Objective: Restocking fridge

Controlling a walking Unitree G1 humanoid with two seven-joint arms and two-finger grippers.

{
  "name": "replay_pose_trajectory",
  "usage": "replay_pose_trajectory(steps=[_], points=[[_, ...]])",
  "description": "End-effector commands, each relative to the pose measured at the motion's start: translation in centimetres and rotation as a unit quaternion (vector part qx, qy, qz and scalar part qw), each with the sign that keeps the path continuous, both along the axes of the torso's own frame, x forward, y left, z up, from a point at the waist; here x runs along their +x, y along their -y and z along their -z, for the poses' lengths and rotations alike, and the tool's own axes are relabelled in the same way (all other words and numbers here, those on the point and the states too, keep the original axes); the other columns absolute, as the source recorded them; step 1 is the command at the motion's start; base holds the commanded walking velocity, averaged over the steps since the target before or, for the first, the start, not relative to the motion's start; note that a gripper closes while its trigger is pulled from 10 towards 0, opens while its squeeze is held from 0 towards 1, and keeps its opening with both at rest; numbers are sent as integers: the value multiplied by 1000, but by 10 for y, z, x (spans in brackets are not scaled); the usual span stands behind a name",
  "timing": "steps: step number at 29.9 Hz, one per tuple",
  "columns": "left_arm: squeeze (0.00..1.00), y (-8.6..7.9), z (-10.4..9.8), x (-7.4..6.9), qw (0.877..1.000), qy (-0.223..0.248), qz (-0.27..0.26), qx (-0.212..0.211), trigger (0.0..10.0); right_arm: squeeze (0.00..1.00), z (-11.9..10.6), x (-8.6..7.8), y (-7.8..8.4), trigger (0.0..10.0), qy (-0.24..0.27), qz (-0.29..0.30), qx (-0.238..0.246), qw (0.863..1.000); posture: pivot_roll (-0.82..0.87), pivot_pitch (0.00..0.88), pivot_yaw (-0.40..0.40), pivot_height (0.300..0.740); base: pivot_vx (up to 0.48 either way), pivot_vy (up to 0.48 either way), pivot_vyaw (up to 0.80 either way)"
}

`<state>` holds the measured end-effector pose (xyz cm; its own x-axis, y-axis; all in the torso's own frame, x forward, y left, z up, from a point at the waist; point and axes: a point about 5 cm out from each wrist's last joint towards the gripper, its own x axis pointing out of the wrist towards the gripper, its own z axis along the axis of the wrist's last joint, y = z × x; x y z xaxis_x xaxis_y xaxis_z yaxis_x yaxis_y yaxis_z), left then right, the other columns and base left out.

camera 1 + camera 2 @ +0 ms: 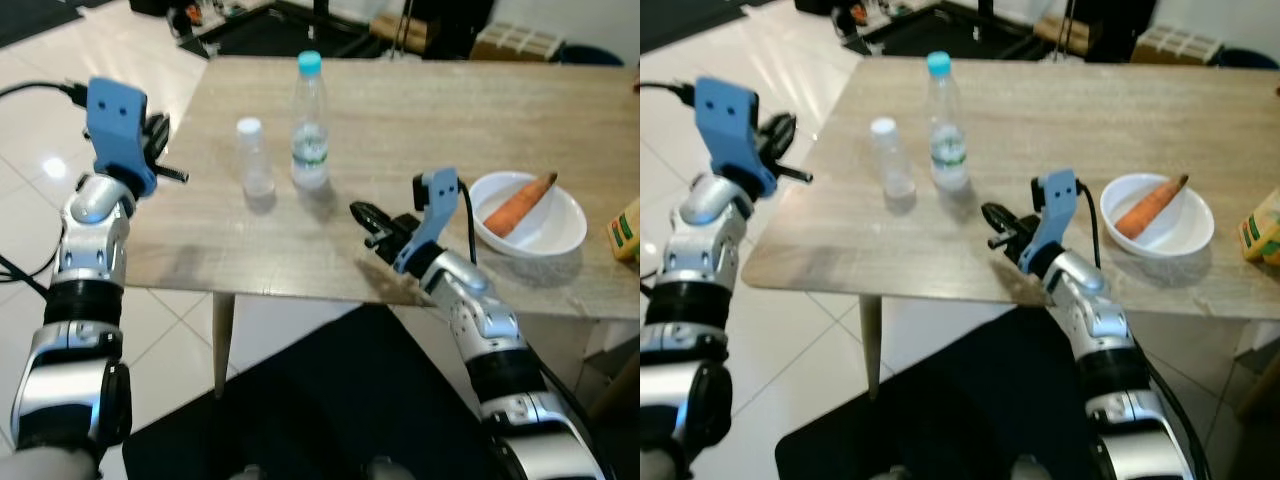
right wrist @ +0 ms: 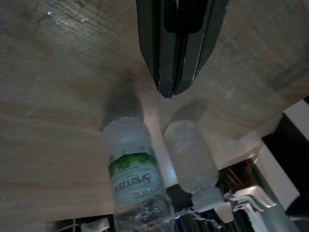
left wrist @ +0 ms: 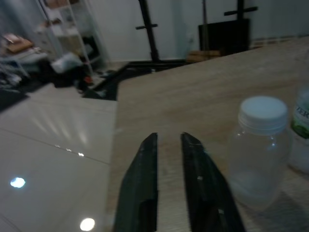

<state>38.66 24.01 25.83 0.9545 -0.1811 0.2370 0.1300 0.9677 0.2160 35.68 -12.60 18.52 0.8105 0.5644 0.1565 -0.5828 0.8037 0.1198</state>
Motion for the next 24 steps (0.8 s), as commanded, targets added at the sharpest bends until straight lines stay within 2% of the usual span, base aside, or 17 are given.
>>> replay_pose_trajectory(steps=[1, 7, 14, 24], points=[[1000, -7, -1, 1, 1000, -6, 4, 6, 10000, 0, -2, 1, -5, 10000, 8, 0, 2, 1000, -126, 187, 39, 725, 0, 0, 0], [1000, 3, 2, 7, 998, -17, 56, 1, 10000, 0, -12, -1, -14, 10000, 31, -7, 34, 999, -143, 194, 45, 725, 0, 0, 0], [1000, 9, 2, 12, 997, -27, 73, 2, 10000, 0, -12, -2, -18, 10000, 43, -3, 40, 998, -157, 216, 57, 725, 0, 0, 0], [1000, 22, -11, 21, 996, -22, 82, -6, 10000, 0, -13, -5, -17, 10000, 61, 8, 53, 997, -176, 264, 79, 725, 0, 0, 0]])
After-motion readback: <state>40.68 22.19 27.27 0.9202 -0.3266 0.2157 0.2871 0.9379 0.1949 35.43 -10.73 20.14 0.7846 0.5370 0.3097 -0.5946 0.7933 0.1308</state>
